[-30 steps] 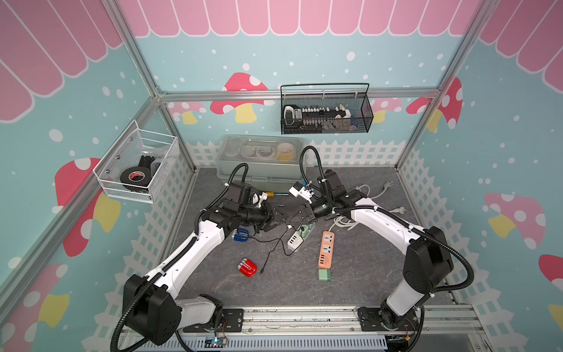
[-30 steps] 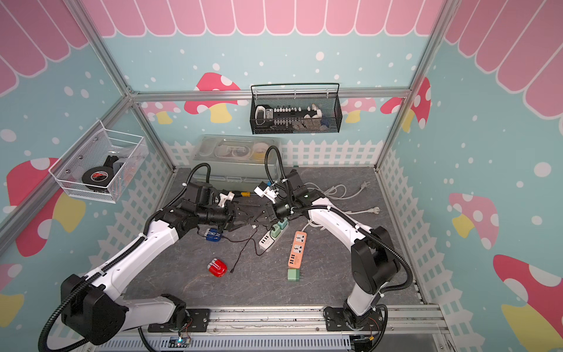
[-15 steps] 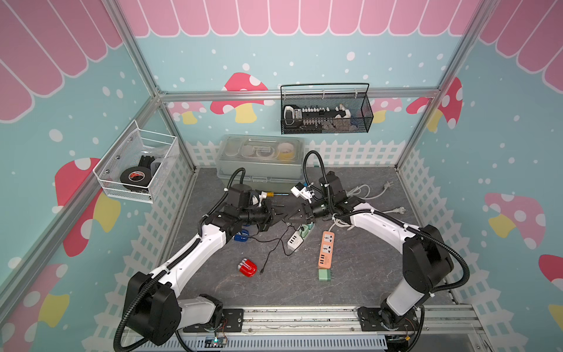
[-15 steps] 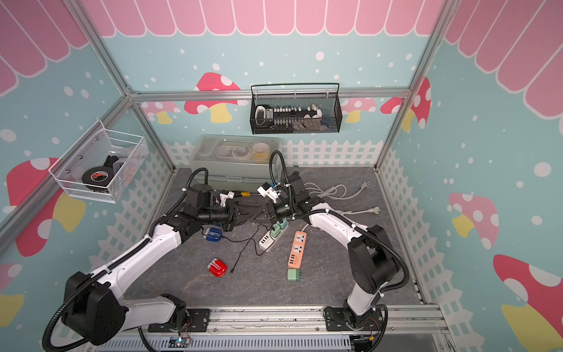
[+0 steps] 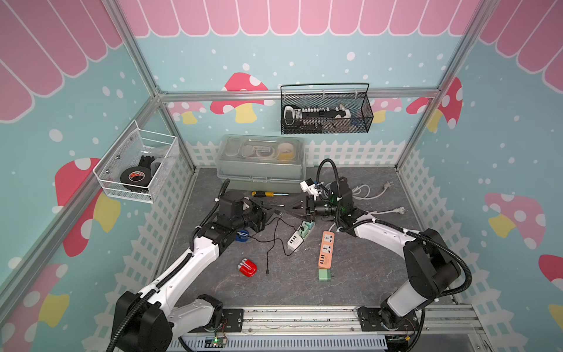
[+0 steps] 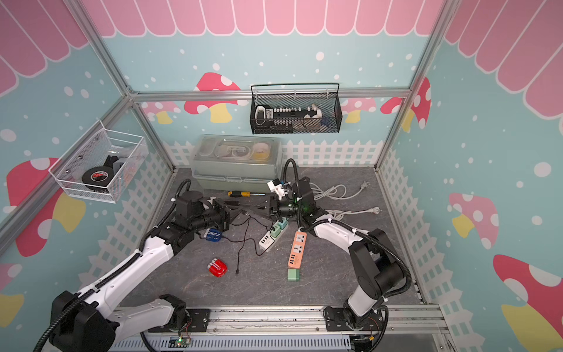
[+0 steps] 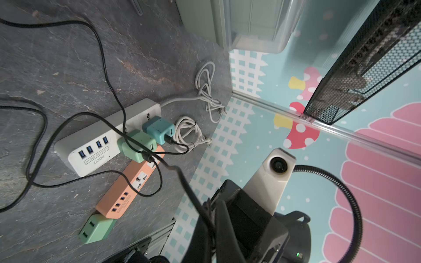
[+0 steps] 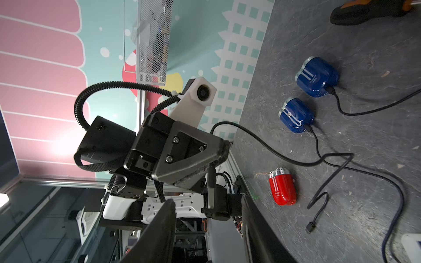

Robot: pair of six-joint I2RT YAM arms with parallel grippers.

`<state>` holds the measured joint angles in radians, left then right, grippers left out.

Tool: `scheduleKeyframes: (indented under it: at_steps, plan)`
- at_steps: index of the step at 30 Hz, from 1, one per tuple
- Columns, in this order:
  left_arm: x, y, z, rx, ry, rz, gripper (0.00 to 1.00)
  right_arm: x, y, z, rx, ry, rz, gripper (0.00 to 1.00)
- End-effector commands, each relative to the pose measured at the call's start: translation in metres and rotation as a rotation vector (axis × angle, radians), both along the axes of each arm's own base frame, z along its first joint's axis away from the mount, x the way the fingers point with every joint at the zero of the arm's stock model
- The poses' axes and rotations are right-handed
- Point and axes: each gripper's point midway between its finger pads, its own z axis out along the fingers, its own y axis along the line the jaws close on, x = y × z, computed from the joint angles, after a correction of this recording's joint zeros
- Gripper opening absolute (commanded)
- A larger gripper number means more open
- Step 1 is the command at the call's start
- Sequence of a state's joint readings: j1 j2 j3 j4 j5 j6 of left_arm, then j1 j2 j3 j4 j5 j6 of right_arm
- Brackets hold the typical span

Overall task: Charge the electric shaver
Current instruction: Pick up the charging cable from the center of the board.

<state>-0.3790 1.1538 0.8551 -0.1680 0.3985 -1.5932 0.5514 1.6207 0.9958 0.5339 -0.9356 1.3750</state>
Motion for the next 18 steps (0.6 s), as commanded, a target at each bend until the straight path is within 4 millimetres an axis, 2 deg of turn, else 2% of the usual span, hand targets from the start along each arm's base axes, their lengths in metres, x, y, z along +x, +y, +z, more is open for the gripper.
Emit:
scheduleKeyframes:
  at_steps: [1, 6, 10, 18]
  plan:
    - [0.010, 0.011, 0.000, -0.034, 0.031, 0.111, 0.00, 0.009, 0.001, 0.019, 0.066, -0.018, -0.045, 0.48]
    - [0.011, 0.014, -0.003, -0.016, 0.050, 0.129, 0.00, 0.006, 0.006, 0.016, 0.044, -0.013, -0.024, 0.46]
    - [0.014, 0.012, -0.003, -0.012, 0.057, 0.127, 0.00, -0.001, 0.013, 0.004, 0.010, 0.010, 0.013, 0.42]
    - [0.015, 0.011, -0.004, -0.006, 0.056, 0.124, 0.00, 0.004, 0.026, 0.004, 0.007, 0.019, 0.022, 0.34]
